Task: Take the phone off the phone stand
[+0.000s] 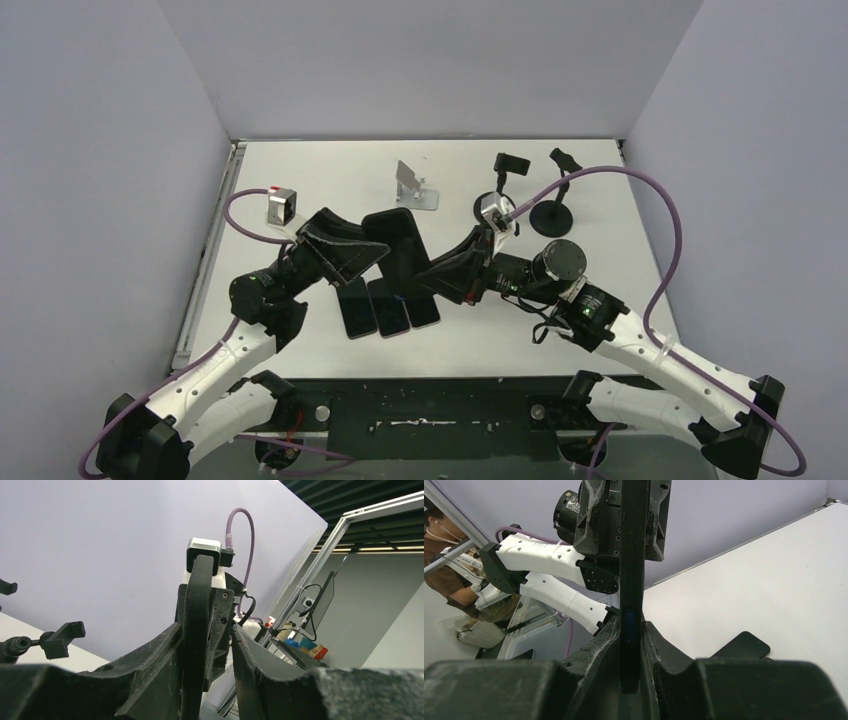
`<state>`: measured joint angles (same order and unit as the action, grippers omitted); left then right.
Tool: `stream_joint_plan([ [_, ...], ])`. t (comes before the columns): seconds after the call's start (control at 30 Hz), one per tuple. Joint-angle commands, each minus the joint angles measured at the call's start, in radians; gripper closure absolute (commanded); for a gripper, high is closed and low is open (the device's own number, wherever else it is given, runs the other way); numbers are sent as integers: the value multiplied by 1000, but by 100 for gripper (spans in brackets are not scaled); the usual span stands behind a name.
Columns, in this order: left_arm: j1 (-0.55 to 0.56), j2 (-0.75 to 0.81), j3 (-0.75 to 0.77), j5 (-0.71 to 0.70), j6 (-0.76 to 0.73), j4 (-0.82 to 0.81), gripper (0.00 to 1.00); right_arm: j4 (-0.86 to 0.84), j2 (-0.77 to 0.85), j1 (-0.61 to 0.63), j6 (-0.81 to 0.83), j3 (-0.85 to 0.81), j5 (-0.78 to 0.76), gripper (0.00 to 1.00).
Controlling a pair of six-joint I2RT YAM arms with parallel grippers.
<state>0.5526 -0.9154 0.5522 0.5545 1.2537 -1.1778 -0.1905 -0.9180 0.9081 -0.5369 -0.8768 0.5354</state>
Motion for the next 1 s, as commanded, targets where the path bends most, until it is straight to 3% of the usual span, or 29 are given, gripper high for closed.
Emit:
stream_joint_plan([
  [0.0,-3,7,9,-28,13,-75,64,-116,42,-30,0,-2,-42,100],
  [0.57,-2,6,18,9,-72,84,75,-136,42,-55,-4,13,-46,100],
  [0.6,-2,6,18,12,-74,88,80,-139,42,-55,-6,15,-46,100],
  [0.67,-2,11,13,9,-80,90,100,-142,40,-56,-10,18,-45,100],
  [0.8,-4,24,6,-11,-96,112,100,-141,33,-58,-12,15,-25,100],
  [0.83,-3,23,7,-9,-102,121,100,-130,27,-58,-11,10,-18,95],
  [0.9,-8,24,24,-5,-128,167,100,-68,15,-60,9,-20,5,49],
  [0.97,-14,24,74,12,-181,285,100,48,4,-60,54,-77,9,15],
])
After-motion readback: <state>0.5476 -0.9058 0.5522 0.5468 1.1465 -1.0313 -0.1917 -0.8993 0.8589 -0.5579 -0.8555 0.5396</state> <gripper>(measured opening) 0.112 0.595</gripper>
